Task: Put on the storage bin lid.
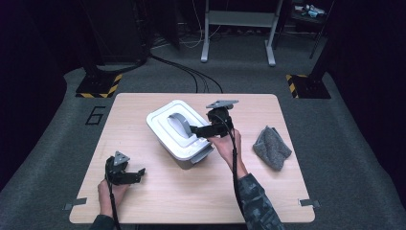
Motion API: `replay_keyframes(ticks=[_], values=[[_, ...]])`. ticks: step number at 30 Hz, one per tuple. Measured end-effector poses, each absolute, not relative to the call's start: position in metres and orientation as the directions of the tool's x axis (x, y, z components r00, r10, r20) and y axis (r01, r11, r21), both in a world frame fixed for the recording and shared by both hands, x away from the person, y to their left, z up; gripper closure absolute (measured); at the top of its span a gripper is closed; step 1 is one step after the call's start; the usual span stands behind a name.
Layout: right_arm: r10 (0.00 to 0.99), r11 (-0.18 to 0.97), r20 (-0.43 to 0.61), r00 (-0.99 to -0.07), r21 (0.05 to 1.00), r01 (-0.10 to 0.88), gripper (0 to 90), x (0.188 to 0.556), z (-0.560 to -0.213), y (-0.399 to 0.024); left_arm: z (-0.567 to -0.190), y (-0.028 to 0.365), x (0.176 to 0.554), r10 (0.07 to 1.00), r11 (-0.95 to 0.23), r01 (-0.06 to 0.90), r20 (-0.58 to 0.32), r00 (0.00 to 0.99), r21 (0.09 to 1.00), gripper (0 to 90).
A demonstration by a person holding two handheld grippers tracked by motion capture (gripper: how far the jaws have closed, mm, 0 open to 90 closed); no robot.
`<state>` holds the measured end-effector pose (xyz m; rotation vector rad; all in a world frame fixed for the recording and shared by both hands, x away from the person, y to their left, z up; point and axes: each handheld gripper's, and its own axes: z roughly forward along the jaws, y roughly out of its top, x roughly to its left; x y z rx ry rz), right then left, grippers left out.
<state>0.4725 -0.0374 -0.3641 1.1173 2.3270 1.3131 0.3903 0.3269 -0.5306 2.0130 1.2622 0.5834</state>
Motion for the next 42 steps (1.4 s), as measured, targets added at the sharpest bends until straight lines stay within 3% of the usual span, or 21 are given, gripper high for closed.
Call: replay_keyframes(ticks=[18, 32, 42], values=[[0.780, 0.267, 0.119, -0.614, 0.824, 0.500, 4.2, 0.428, -0.392, -0.111, -0.531, 0.327, 0.390, 0.903, -0.298, 0.598, 0.017, 0.429, 0.744, 11.2], [0.835, 0.230, 0.150, -0.529, 0.778, 0.585, 4.3, 0.409, -0.466, -0.150, -0.531, 0.327, 0.390, 0.903, -0.298, 0.597, 0.018, 0.429, 0.744, 11.1], [0.851, 0.263, 0.124, -0.510, 0.740, 0.619, 4.8, 0.395, -0.519, -0.153, -0.531, 0.327, 0.390, 0.903, -0.298, 0.597, 0.018, 0.429, 0.745, 11.2]])
